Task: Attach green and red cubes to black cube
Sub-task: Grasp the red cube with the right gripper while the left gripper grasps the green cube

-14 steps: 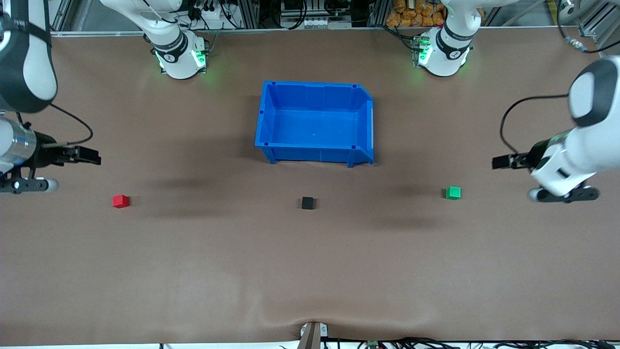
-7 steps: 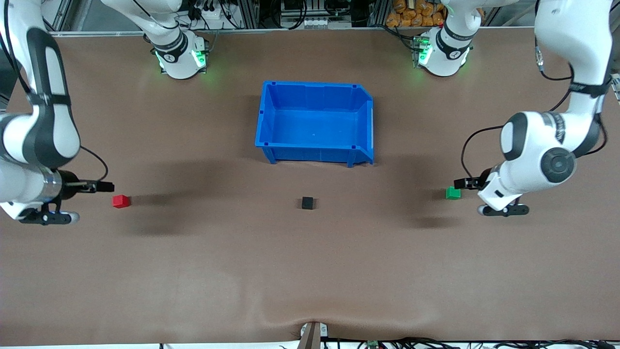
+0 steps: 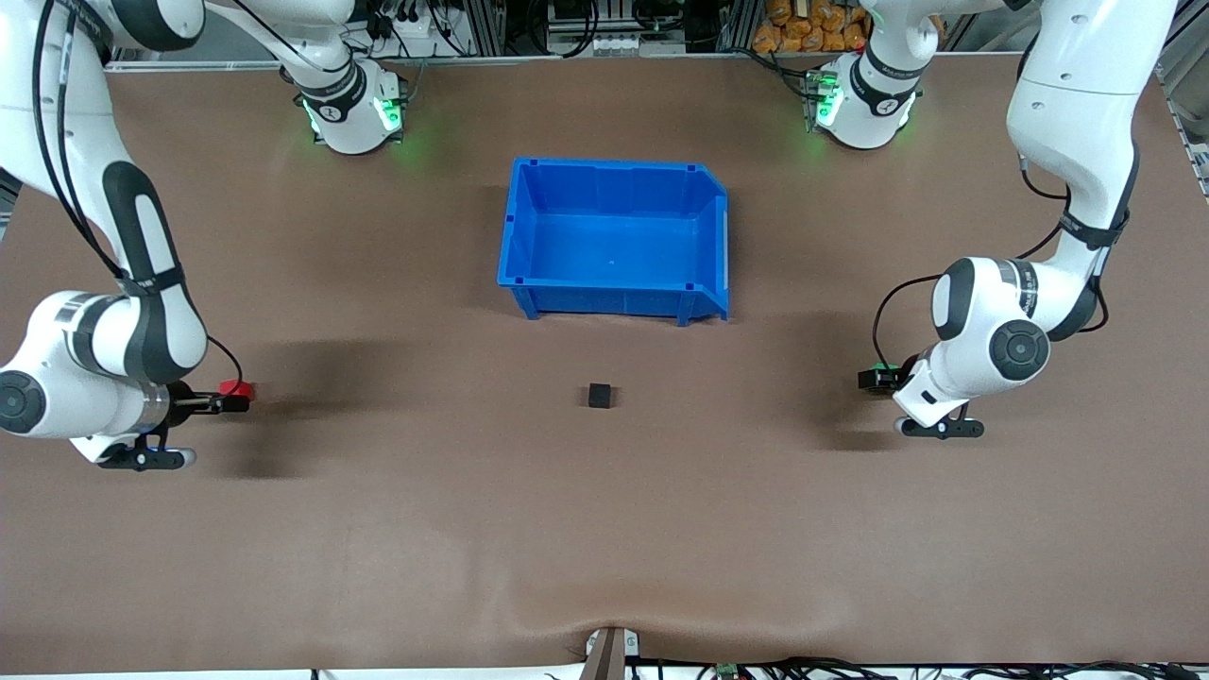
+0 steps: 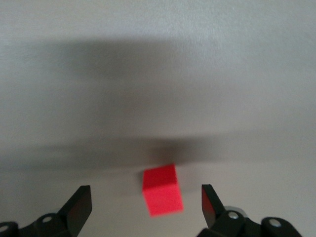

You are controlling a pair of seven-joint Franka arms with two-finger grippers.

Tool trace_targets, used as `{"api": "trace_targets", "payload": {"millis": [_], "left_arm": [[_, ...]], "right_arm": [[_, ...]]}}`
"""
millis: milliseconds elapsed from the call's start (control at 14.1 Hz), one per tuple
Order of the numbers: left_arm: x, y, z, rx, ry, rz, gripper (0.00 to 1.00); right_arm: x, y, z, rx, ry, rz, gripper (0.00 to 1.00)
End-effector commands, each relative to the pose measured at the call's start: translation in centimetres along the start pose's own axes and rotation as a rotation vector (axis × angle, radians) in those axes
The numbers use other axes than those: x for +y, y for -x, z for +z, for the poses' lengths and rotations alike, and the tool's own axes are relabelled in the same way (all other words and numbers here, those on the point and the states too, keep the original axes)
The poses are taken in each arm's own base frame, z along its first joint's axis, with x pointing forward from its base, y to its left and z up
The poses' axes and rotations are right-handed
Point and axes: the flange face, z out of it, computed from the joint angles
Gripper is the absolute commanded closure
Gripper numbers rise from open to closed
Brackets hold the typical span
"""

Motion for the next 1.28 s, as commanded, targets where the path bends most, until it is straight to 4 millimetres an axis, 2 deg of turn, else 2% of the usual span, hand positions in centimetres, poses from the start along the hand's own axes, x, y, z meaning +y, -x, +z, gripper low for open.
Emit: {"api": "trace_targets", "payload": {"millis": [0, 142, 284, 426, 568, 639, 710, 781, 852, 923, 1065, 1207], "left_arm": [[0.0, -0.3, -0.3, 0.01, -0.017, 0.019, 0.0], [0.0, -0.1, -0.2, 0.0, -0.018, 0.021, 0.0], [0.0, 0.1, -0.1, -0.005, -0.018, 0.018, 0.0], [0.2, 0.2, -0.1, -0.014, -0.019, 0.019, 0.0], [0.5, 0.4, -0.1, -0.028, -0.021, 0.022, 0.03], [0.6, 0.5, 0.0, -0.038, -0.022, 0.019, 0.13], [0.6, 0.7, 0.0, -0.056, -0.025, 0.014, 0.29], [0.5, 0.8, -0.2, -0.061, -0.026, 0.008, 0.57], [0.5, 0.8, -0.5, -0.062, -0.027, 0.002, 1.0], [0.5, 0.7, -0.6, -0.061, -0.027, -0.011, 1.0], [0.9, 0.4, -0.9, -0.052, -0.027, -0.059, 1.0], [0.9, -1.0, -2.6, -0.012, -0.013, -0.132, 1.0]], "right_arm": [[0.4, -0.7, 0.4, 0.004, 0.017, -0.069, 0.06], [0.4, -0.5, 1.3, -0.015, 0.024, -0.094, 0.13], [0.3, -0.2, 2.0, -0.028, 0.021, -0.097, 0.13], [0.3, 0.3, 2.6, -0.058, 0.013, -0.115, 0.21], [0.8, 1.0, 3.6, -0.077, 0.005, -0.107, 0.22], [0.8, 1.1, 3.9, -0.085, 0.002, -0.107, 0.34], [0.7, 1.3, 4.2, -0.09, 0.001, -0.107, 0.46], [0.7, 1.2, 4.1, -0.083, 0.002, -0.112, 0.59], [0.9, 1.2, 4.0, -0.079, 0.002, -0.112, 0.78], [0.9, 1.1, 3.7, -0.082, 0.002, -0.111, 1.0], [0.2, 0.4, 2.2, -0.054, -0.005, -0.081, 1.0], [-1.7, -0.1, 0.4, -0.068, -0.061, 0.076, 1.0]]}}
